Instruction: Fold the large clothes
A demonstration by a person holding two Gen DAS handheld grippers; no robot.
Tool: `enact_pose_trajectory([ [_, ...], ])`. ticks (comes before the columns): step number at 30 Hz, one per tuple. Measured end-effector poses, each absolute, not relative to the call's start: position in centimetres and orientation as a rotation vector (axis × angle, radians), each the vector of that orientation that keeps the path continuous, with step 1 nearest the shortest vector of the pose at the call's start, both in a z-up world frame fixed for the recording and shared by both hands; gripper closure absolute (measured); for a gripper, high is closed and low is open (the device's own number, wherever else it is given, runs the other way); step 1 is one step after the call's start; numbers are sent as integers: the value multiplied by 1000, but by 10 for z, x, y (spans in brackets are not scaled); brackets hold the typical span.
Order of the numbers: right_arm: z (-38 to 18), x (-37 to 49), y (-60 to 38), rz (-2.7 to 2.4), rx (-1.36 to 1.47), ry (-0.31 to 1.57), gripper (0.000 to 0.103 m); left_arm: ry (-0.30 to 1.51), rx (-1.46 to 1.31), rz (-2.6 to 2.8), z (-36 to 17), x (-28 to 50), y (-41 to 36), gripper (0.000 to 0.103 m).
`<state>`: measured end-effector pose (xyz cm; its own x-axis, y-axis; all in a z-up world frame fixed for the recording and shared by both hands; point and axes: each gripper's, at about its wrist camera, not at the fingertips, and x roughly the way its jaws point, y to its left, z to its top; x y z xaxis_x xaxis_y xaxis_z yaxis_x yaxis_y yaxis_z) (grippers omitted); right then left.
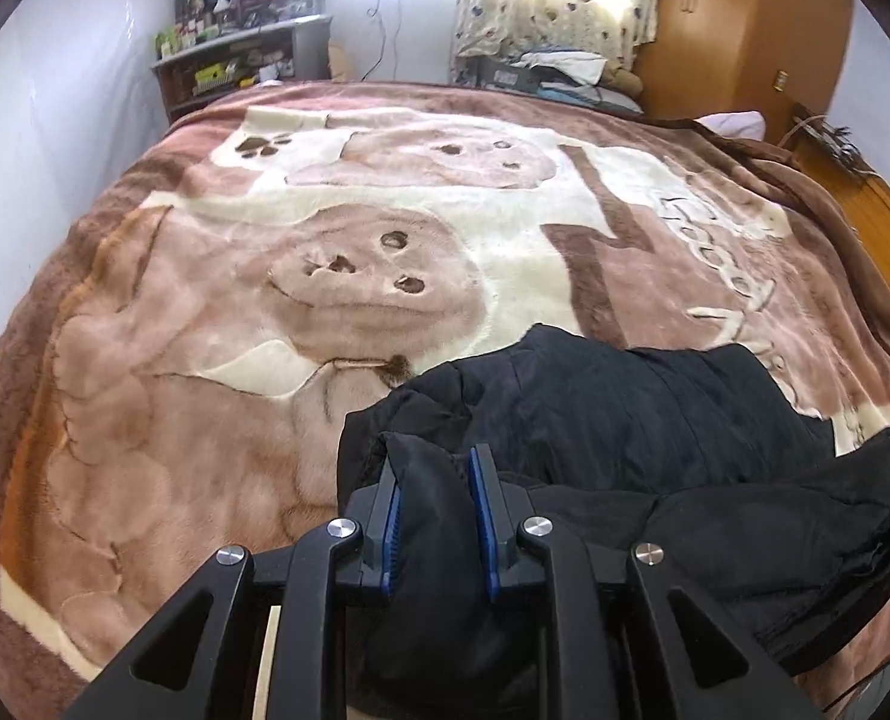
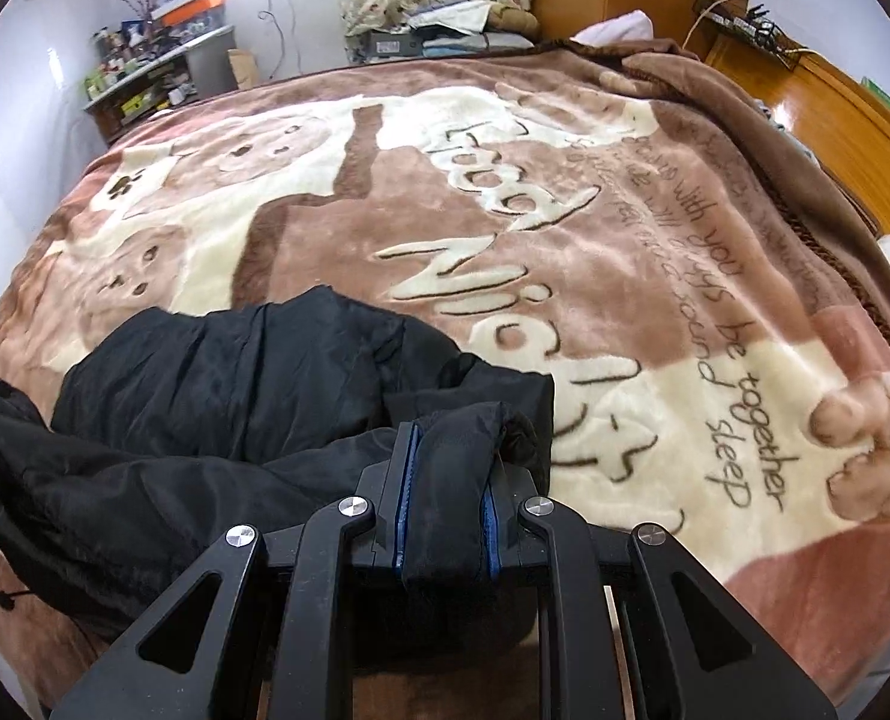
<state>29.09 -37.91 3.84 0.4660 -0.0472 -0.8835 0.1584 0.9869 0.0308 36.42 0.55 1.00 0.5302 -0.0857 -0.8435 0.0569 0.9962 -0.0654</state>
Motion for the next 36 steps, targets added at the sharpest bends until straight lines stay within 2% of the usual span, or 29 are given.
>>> enact_pose_trajectory([
  [6, 21, 320, -389, -148, 194, 1130, 84, 1074, -102, -73, -14, 395, 12, 79],
  [9, 19, 329, -399, -163, 282, 1153, 80, 1085, -155, -77, -18, 400, 18, 78],
  [10, 19, 331, -404, -163, 327, 1153, 79, 1082, -168, -75, -18, 400, 20, 75],
  [12, 19, 334, -409, -168, 374, 1161, 74, 1038, -188, -60, -11, 400, 29, 59],
  [13, 21, 335, -410, -178, 369, 1166, 73, 999, -189, -42, -4, 398, 34, 47],
  [14, 23, 336, -409, -179, 353, 1156, 67, 967, -207, -34, 3, 398, 41, 40],
  [15, 28, 336, -407, -182, 323, 1131, 58, 951, -230, -37, 7, 398, 46, 39],
  [16, 34, 336, -406, -189, 296, 1101, 54, 938, -272, -54, 13, 396, 54, 37],
  [17, 38, 335, -408, -189, 293, 1078, 49, 933, -287, -61, 15, 395, 59, 37],
  [21, 47, 328, -417, -173, 340, 1013, 49, 882, -247, -64, 24, 385, 69, 34],
  [26, 49, 296, -432, -151, 348, 915, 49, 939, -200, -115, 2, 378, 68, 33],
  [33, 1, 277, -426, -4, 145, 1022, 48, 966, -107, -235, -26, 382, 43, 33],
  [34, -5, 277, -424, 18, 134, 1023, 47, 964, -100, -243, -27, 382, 39, 33],
  [36, -17, 283, -421, 65, 145, 1029, 36, 965, -56, -262, -30, 388, 28, 33],
])
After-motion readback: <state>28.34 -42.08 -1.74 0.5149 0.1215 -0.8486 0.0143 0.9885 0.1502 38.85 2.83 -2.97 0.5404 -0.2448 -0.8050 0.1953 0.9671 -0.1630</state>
